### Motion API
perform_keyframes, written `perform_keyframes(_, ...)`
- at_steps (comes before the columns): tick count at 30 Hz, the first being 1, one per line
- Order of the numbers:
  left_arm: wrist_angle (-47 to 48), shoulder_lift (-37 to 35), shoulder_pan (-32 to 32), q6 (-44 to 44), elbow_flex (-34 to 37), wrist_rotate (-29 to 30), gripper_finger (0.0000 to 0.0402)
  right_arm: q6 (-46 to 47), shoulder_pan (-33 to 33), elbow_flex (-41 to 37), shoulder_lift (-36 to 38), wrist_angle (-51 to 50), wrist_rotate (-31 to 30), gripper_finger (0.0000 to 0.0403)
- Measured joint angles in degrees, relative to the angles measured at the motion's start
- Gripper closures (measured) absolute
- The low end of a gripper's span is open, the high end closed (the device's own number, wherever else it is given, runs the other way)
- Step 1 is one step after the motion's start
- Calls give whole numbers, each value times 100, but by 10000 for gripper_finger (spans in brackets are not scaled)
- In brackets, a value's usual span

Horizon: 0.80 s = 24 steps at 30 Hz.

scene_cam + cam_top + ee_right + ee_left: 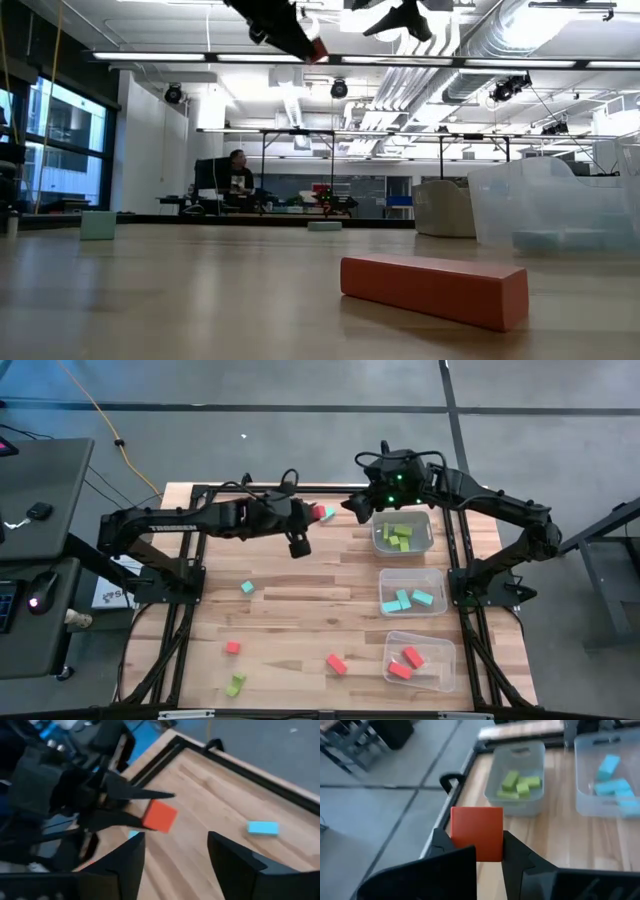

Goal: Sort & place blocks by color
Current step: Put the orange block into the bottom transparent bin

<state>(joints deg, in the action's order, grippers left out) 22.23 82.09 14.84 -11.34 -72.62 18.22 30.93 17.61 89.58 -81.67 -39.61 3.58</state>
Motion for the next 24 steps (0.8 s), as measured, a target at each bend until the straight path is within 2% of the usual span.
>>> perform_keyframes(7,-301,10,-77,-267,0,48,393,799,0,4,-137,137,248,171)
perform_keyframes(18,-213,28,-145,-536,0,44,393,1272,-71,4,-612,164,327,169)
perform_keyframes(24,74,130,-145,-539,2,-70,393,1307,-176,4,-728,515,395,169)
